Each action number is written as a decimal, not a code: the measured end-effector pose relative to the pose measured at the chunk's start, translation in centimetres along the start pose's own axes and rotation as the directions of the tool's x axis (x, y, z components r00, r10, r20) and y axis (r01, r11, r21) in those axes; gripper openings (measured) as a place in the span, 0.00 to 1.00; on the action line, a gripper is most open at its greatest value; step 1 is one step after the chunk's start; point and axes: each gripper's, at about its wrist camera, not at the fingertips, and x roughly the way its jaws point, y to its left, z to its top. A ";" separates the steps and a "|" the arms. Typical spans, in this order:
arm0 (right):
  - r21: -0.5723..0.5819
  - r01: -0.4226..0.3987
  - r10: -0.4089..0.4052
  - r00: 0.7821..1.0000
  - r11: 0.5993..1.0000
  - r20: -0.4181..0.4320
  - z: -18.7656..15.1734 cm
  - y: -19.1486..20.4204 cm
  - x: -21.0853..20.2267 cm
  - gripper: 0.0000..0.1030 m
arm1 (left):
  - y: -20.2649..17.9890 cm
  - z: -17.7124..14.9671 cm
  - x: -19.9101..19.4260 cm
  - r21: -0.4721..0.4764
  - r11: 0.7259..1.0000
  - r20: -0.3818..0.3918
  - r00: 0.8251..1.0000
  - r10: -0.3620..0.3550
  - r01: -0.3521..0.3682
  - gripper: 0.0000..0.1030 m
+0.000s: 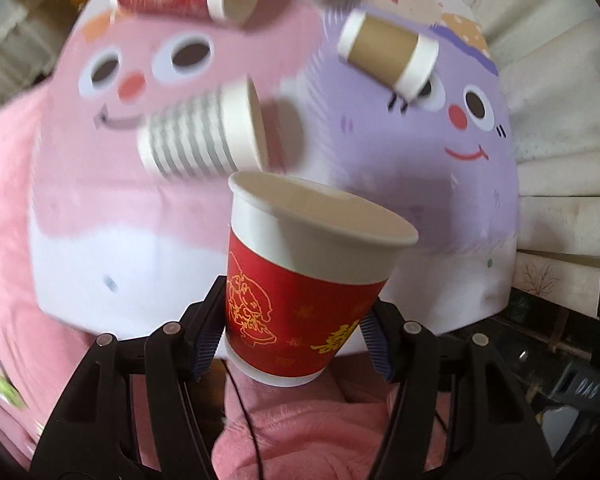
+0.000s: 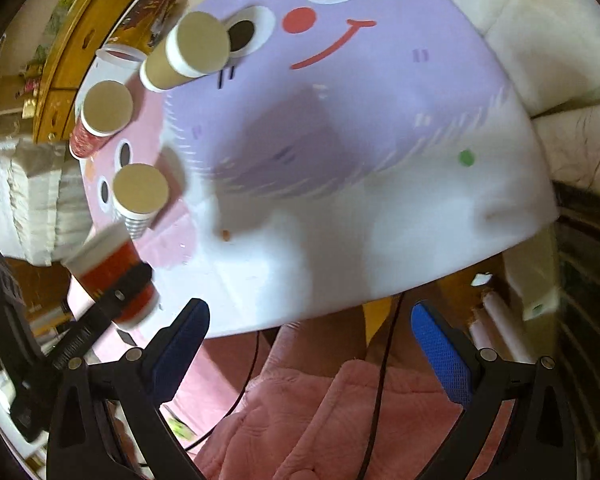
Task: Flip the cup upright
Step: 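Lift the small red cup with the left tool toward the right tool, then close the right tool on the red cup while the left tool opens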
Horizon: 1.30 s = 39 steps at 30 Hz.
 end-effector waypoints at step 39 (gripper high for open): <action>-0.195 0.008 -0.022 0.997 0.981 -0.069 3.5 -1.2 0.8 0.99 | 1.3 -4.6 6.0 -0.139 0.990 -0.084 0.996 -0.044 0.032 0.77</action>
